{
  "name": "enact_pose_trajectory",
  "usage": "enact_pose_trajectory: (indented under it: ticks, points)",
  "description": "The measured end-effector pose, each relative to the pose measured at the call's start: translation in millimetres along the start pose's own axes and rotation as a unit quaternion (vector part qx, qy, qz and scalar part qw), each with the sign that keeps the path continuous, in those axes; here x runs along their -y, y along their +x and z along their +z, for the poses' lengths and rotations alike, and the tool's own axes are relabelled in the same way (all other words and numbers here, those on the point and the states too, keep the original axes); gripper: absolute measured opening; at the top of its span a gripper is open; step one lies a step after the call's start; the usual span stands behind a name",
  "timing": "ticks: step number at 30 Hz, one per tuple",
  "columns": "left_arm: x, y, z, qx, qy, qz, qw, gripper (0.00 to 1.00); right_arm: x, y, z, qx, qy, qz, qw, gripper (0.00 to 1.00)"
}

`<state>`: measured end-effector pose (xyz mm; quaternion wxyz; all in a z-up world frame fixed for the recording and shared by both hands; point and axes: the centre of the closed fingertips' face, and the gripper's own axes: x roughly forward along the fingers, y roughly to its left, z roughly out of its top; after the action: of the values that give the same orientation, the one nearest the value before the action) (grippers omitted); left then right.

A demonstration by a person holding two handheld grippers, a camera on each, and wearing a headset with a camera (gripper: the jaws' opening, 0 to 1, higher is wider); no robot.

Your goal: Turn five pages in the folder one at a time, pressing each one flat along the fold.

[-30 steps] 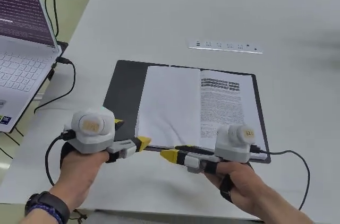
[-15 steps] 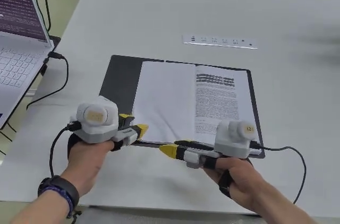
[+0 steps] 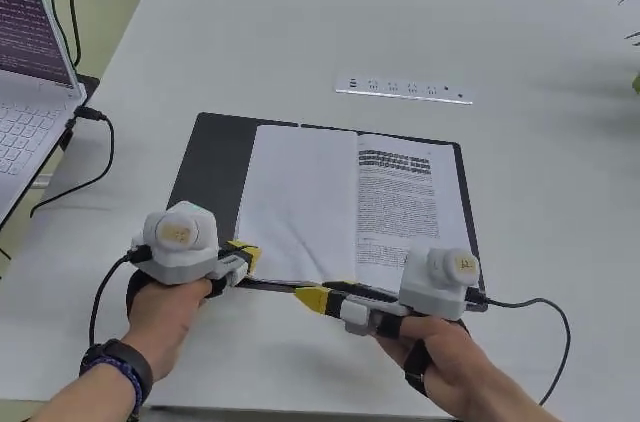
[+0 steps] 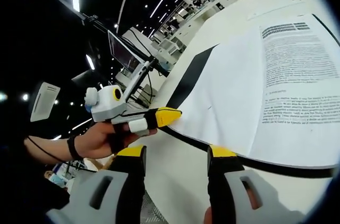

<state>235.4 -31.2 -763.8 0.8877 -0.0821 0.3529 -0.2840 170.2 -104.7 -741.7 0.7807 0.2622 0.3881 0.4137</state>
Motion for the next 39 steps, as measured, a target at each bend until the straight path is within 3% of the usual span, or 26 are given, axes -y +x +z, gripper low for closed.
enact_pose_trajectory:
  ticks: [3, 6, 7, 8, 9, 19, 29, 39]
  points:
    - [-6.1, 3.7, -7.6, -0.006, -0.005, 0.005, 1.0, 0.0, -0.6, 1.4, -2.3, -0.005, -0.002, 0.001, 1.0, 0.45]
    - [-7.5, 4.4, -23.6, -0.035, -0.003, 0.009, 0.9993, 0.0, -1.1, 2.1, -4.1, -0.006, 0.004, 0.002, 1.0, 0.44]
    - [-6.8, 6.7, -15.5, -0.002, -0.004, 0.004, 1.0, 0.0, -1.4, 2.4, -4.8, -0.006, 0.007, 0.003, 0.9999, 0.44]
    - [-7.6, 4.6, -22.2, -0.019, -0.023, 0.003, 0.9995, 0.0, -1.2, 2.4, -5.3, -0.005, 0.01, 0.004, 0.9999, 0.44]
    - [-7.0, 2.9, -22.3, -0.017, -0.036, -0.002, 0.9992, 0.0, -0.6, 2.2, -6.1, -0.004, 0.012, 0.004, 0.9999, 0.43]
    - [-8.7, 4.1, -24.0, -0.016, -0.011, 0.001, 0.9998, 0.0, 5.0, 1.7, -11.3, -0.012, 0.013, 0.002, 0.9998, 0.39]
    - [-9.8, 4.9, -25.8, -0.02, -0.015, 0.001, 0.9997, 0.0, 13.6, -0.4, 14.3, 0.014, 0.007, -0.005, 0.9999, 0.3]
    - [-6.8, 2.8, -25.4, -0.016, -0.016, 0.015, 0.9996, 0.0, 32.0, -2.8, 38.6, 0.041, 0.0, -0.021, 0.9989, 0.24]
